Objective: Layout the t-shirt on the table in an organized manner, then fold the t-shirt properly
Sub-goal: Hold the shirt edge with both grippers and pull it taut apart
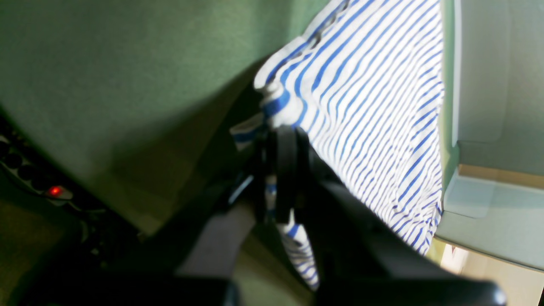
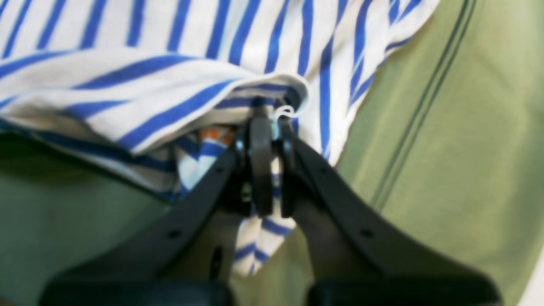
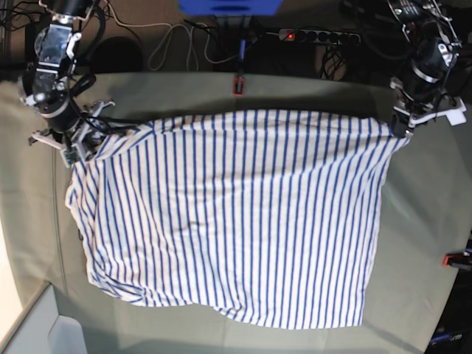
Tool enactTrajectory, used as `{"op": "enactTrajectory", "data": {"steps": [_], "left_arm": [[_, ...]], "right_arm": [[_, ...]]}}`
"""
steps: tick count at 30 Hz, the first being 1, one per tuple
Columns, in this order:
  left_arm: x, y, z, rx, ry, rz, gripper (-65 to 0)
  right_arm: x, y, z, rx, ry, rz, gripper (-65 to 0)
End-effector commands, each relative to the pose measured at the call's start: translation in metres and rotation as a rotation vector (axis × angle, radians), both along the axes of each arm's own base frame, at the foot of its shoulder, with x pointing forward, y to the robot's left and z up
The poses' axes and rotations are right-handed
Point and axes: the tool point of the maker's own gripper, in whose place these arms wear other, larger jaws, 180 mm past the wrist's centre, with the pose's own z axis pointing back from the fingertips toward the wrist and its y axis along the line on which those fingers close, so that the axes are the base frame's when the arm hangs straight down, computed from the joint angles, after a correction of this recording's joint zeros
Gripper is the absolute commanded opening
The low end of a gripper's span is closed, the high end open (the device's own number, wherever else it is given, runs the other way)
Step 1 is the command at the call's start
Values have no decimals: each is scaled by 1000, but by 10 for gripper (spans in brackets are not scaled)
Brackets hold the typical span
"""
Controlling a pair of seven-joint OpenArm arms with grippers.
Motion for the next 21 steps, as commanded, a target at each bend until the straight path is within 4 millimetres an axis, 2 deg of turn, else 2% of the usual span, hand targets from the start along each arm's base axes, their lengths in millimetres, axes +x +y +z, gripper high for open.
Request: {"op": "enactTrajectory", "data": {"steps": [1, 7, 10, 14, 17, 21], "left_arm": [[5, 5, 11, 17, -35, 5, -648], [5, 5, 11, 17, -36, 5, -648], [5, 5, 11, 17, -36, 5, -648], [5, 6, 11, 20, -36, 4, -648], [5, 6, 12, 22, -38, 2, -648], [11, 6, 32, 59, -81, -11, -648]], "right_arm": [[2, -9, 16, -29, -46, -5, -650], [-26, 4, 50, -88, -95, 15, -650], [-44, 12, 58, -106, -86, 33, -650], [-69, 17, 49, -91, -34, 20, -650], [-93, 20, 32, -74, 39, 20, -650], [-114, 21, 7, -37, 119, 3, -638]]}}
